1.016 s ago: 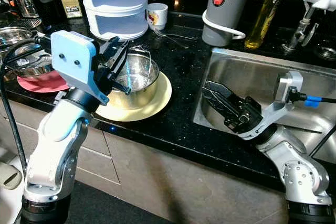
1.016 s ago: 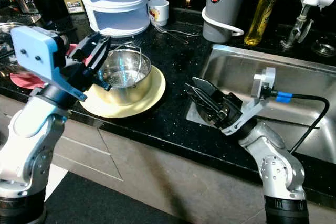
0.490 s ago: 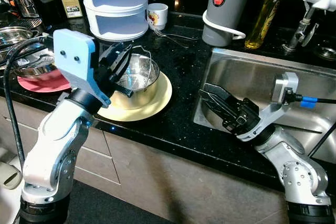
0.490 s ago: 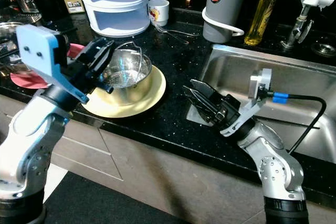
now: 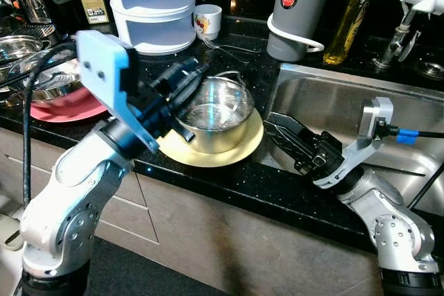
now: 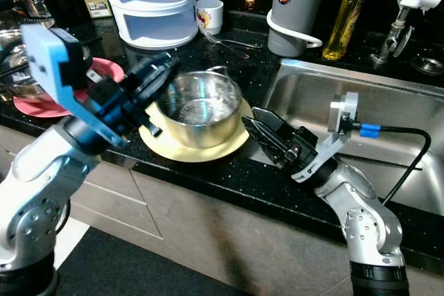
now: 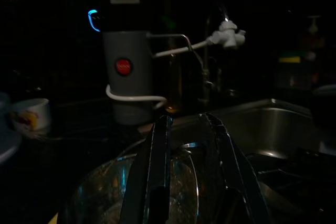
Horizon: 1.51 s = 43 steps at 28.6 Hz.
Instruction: Kitchen organization
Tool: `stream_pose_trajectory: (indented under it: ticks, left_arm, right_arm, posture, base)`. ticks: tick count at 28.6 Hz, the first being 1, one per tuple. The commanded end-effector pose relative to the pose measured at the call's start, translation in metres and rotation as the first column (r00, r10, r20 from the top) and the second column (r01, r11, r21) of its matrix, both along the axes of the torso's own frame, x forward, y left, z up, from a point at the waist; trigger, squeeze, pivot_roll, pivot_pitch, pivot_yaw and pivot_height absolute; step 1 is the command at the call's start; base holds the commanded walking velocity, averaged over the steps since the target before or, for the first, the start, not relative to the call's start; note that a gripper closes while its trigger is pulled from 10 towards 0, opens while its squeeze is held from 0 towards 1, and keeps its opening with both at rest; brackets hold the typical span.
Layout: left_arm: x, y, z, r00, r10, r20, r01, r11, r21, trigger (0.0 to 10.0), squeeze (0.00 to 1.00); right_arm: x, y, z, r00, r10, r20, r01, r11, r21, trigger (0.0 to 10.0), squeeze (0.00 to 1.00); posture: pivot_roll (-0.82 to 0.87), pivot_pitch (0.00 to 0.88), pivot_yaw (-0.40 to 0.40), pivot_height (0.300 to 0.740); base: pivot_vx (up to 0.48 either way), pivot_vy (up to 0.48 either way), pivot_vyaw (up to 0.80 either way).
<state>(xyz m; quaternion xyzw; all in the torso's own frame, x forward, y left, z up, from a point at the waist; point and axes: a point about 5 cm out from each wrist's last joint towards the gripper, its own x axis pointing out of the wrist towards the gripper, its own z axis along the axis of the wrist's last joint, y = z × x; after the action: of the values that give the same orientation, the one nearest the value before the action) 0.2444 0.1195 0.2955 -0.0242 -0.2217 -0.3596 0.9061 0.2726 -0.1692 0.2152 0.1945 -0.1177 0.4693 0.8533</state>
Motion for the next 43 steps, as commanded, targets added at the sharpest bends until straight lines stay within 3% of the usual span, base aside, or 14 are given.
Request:
stream_pose_trajectory:
  ticks: [1,4,12,15,19,25,33,37,38,40,41,42,43]
  left_arm:
    - [-0.004,-0.001,-0.003,0.999,-0.029,-0.016,0.03,0.999,0.035,0.0,0.0]
    - [-0.007,0.003,-0.011,0.996,-0.05,-0.068,0.058,0.99,0.125,0.0,0.0]
    - [-0.012,0.017,-0.003,0.996,-0.06,-0.062,0.071,0.979,0.191,0.0,0.0]
    - [-0.016,0.02,0.007,0.995,-0.093,-0.029,0.096,0.979,0.178,0.0,0.0]
    - [-0.02,0.023,0.034,0.99,-0.111,0.091,0.104,0.991,0.085,0.0,0.0]
    - [-0.021,0.028,0.052,0.981,-0.112,0.16,0.112,0.994,0.008,0.0,0.0]
    - [-0.016,0.031,0.056,0.984,-0.078,0.162,0.08,0.997,-0.005,0.0,0.0]
    - [0.001,0.039,0.048,0.991,0.044,0.127,-0.045,0.999,0.007,0.0,0.0]
    - [0.007,0.041,0.045,0.99,0.077,0.116,-0.078,0.997,0.005,0.7,0.0]
    - [0.01,0.042,0.043,0.989,0.097,0.108,-0.098,0.995,0.005,1.0,0.0]
    - [0.016,0.044,0.04,0.988,0.123,0.097,-0.124,0.992,0.009,3.1,0.0]
    - [0.023,0.046,0.035,0.986,0.15,0.077,-0.151,0.989,0.001,10.0,0.0]
    - [0.028,0.048,0.032,0.984,0.166,0.063,-0.166,0.986,-0.004,10.0,0.0]
  right_arm:
    - [-0.002,0.0,-0.002,1.0,0.009,-0.007,-0.009,1.0,-0.019,10.0,0.0]
    - [-0.003,0.0,-0.003,1.0,0.011,-0.01,-0.012,1.0,-0.023,10.0,0.0]
    - [-0.003,0.0,-0.003,1.0,0.018,-0.012,-0.018,1.0,-0.022,10.0,0.0]
    - [-0.002,-0.001,-0.003,1.0,0.017,-0.018,-0.017,1.0,-0.005,10.0,0.0]
    - [0.003,-0.004,-0.003,0.999,-0.014,-0.041,0.015,1.0,0.011,10.0,0.0]
    - [0.007,-0.008,-0.002,0.997,-0.054,-0.047,0.055,0.998,0.022,10.0,0.0]
    - [0.009,-0.012,-0.003,0.994,-0.091,-0.059,0.093,0.995,0.031,10.0,0.0]
    - [0.012,-0.015,-0.003,0.99,-0.128,-0.063,0.13,0.991,0.027,10.0,0.0]
    - [0.013,-0.016,-0.004,0.989,-0.134,-0.063,0.136,0.99,0.022,10.0,0.0]
    - [0.013,-0.016,-0.004,0.988,-0.138,-0.063,0.14,0.99,0.02,10.0,0.0]
    - [0.013,-0.017,-0.004,0.987,-0.147,-0.061,0.148,0.989,0.014,10.0,0.0]
    - [0.014,-0.018,-0.004,0.985,-0.16,-0.061,0.16,0.987,0.004,10.0,0.0]
    - [0.014,-0.018,-0.004,0.984,-0.169,-0.061,0.169,0.986,-0.002,10.0,0.0]
  posture:
    - [0.02,0.08,-0.022,0.74]
    - [0.02,0.08,-0.022,0.74]
    - [0.03,0.072,-0.028,0.74]
    - [0.03,0.071,-0.028,0.74]
    - [0.02,0.062,-0.028,0.74]
    - [0.02,0.064,-0.026,0.74]
    - [0.02,0.071,-0.022,0.74]
    - [0.02,0.073,-0.021,0.74]
    - [0.02,0.073,-0.021,0.74]
    - [0.02,0.073,-0.021,0.74]
    - [0.01,0.072,-0.02,0.74]
    - [0.01,0.071,-0.016,0.74]
    - [0.01,0.071,-0.016,0.74]
  base:
    - [0.0,0.0,0.0]
    - [0.0,0.0,0.0]
    - [0.0,0.0,0.0]
    - [0.0,0.0,0.0]
    - [0.0,0.0,-0.1]
    - [0.0,0.0,-0.71]
    - [0.0,0.0,-0.8]
    - [0.0,0.0,-0.8]
    - [0.0,0.0,-0.8]
    - [0.0,0.0,-0.8]
    - [0.0,0.0,-0.8]
    - [0.0,0.0,0.0]
    - [0.0,0.0,0.0]
